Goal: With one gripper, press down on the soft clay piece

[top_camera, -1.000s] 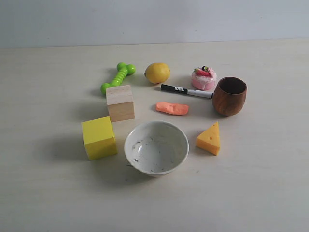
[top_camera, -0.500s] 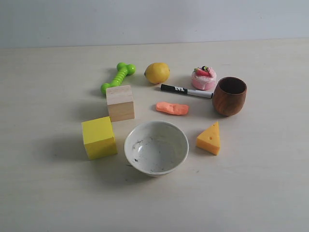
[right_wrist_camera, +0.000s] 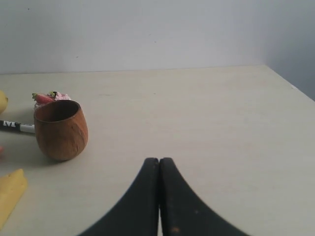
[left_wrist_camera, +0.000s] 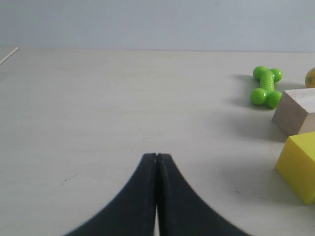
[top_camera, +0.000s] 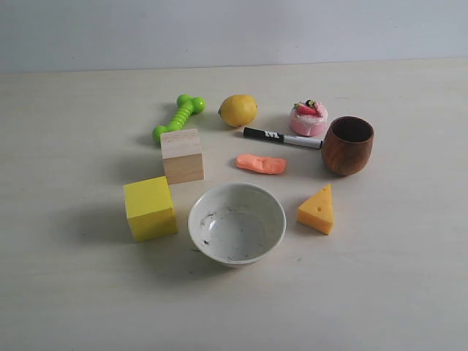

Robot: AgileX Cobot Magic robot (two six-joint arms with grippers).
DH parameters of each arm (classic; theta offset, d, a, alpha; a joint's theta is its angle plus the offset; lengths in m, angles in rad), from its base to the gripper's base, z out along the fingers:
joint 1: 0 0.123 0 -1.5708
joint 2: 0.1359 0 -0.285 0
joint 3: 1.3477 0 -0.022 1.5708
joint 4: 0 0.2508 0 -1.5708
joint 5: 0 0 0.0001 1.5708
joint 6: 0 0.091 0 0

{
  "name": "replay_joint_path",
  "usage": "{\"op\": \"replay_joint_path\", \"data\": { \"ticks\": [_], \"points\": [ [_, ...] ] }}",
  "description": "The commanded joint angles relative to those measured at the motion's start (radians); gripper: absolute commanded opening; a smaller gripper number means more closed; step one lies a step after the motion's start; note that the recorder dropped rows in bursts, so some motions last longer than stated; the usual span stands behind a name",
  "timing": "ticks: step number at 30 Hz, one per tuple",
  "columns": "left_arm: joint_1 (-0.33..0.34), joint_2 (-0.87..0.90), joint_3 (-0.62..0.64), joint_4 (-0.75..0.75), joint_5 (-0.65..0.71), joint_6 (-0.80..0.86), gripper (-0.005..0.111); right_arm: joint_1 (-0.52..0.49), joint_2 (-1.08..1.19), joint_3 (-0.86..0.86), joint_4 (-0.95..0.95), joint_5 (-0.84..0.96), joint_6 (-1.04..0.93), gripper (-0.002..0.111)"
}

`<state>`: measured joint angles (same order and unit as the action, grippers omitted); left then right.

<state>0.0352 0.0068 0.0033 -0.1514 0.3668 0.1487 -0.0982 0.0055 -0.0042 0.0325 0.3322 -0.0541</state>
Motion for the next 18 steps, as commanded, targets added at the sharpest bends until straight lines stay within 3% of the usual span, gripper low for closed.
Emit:
{"op": "replay_joint_path", "data": {
  "ticks": [1,18],
  "points": [
    [-0.006,-0.007,-0.003,-0.006,-0.008,-0.001,0.0,-0.007,-0.005,0.004,-0.005,-0.041,0.001,0.0],
    [-0.006,-0.007,-0.003,-0.006,-0.008,-0.001,0.0,-0.007,-0.005,0.004,-0.005,-0.05,0.001,0.0]
  ]
}}
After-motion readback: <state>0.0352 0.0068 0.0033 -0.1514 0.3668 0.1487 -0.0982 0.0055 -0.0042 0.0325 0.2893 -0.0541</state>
